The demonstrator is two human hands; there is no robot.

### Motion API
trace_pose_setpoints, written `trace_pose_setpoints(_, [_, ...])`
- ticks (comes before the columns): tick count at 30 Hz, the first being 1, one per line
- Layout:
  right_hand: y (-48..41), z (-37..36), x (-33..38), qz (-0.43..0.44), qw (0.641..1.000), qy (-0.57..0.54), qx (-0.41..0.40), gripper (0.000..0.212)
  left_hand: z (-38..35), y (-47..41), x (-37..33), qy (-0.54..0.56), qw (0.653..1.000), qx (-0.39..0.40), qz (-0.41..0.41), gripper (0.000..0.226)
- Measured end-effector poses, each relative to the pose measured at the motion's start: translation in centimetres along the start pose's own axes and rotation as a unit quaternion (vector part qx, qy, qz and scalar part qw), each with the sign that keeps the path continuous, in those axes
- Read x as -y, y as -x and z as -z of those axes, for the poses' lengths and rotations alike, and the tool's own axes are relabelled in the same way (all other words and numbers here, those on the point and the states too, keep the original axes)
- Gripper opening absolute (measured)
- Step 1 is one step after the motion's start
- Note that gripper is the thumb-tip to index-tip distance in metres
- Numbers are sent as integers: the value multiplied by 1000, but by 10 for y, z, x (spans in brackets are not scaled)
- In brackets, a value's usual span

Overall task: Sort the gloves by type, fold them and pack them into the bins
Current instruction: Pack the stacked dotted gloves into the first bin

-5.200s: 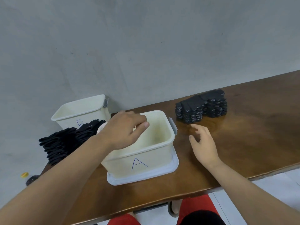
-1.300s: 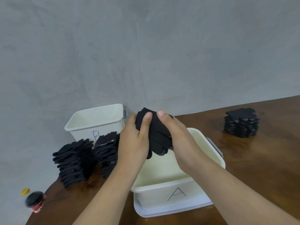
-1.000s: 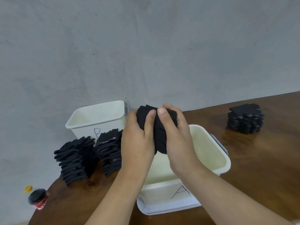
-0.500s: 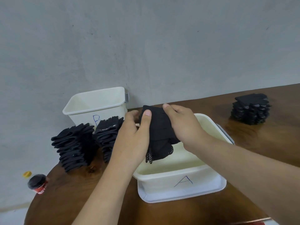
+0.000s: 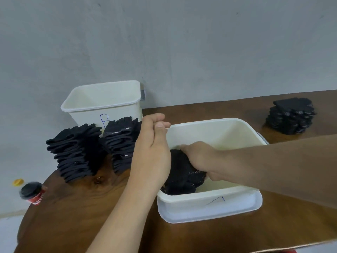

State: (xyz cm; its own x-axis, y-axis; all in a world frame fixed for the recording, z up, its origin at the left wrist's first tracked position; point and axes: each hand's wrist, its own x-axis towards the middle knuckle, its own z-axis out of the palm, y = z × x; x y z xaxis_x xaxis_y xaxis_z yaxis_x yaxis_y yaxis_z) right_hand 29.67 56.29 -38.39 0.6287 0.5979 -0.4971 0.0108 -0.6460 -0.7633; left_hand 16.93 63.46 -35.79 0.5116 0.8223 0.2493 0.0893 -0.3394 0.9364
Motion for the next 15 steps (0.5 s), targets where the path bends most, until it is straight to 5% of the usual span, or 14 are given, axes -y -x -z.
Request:
trace_pose_setpoints(8, [-26, -18, -15, 42, 998, 44, 9, 43, 0, -1, 7, -38, 999, 15, -8, 25])
trace_pose_setpoints(15, [-28, 4, -3, -15, 991, 126, 47, 52, 1, -2, 9, -112, 993, 47, -5, 25])
